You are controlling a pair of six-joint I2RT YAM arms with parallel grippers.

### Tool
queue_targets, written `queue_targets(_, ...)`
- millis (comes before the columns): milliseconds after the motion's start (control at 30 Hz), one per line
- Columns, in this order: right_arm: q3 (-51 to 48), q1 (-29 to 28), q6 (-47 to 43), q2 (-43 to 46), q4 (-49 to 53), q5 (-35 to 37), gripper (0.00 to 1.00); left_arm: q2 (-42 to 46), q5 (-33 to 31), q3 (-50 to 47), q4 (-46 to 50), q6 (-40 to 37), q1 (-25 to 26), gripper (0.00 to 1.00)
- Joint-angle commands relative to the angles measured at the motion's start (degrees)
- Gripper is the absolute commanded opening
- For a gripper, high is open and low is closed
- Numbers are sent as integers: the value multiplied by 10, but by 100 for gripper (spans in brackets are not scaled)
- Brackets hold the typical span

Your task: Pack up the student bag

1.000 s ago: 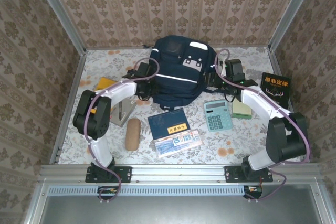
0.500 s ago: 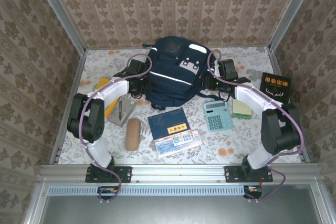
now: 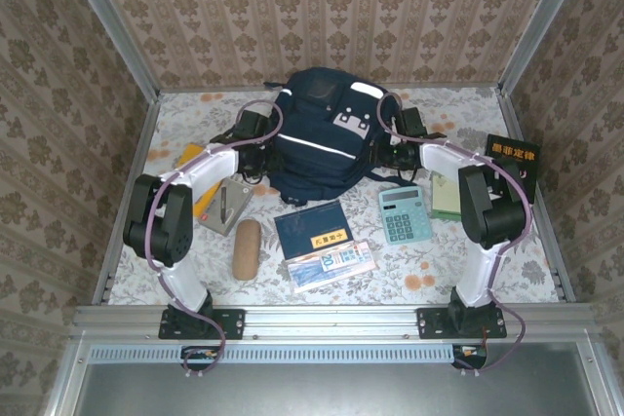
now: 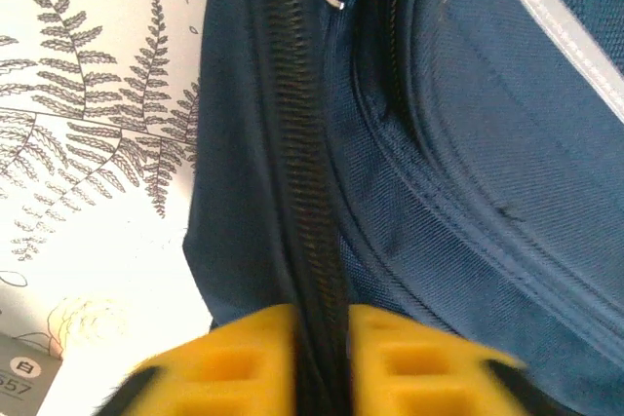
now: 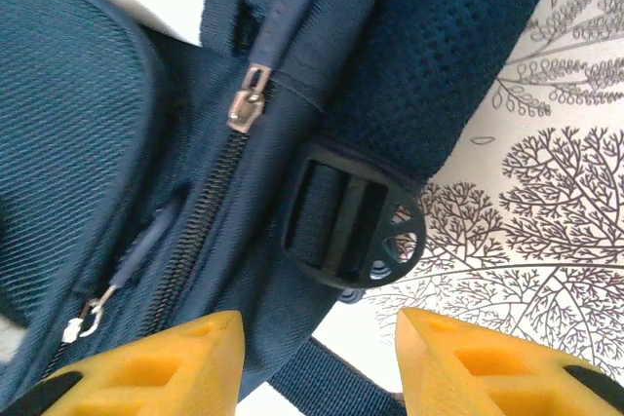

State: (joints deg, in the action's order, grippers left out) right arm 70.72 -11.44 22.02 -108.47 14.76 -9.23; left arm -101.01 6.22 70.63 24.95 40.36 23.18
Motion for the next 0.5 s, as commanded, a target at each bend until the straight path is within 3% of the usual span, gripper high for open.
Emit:
queue_targets(0, 24, 5, 28, 0, 15, -26, 45, 24, -45, 46, 56, -60, 11, 40)
queue_targets(167, 1, 11, 31, 44, 14, -26, 47, 23, -127, 101, 104, -176, 87, 49)
queue_targets(467, -92, 67, 71, 171, 1, -32, 47, -77, -75, 211, 91, -312, 217, 45)
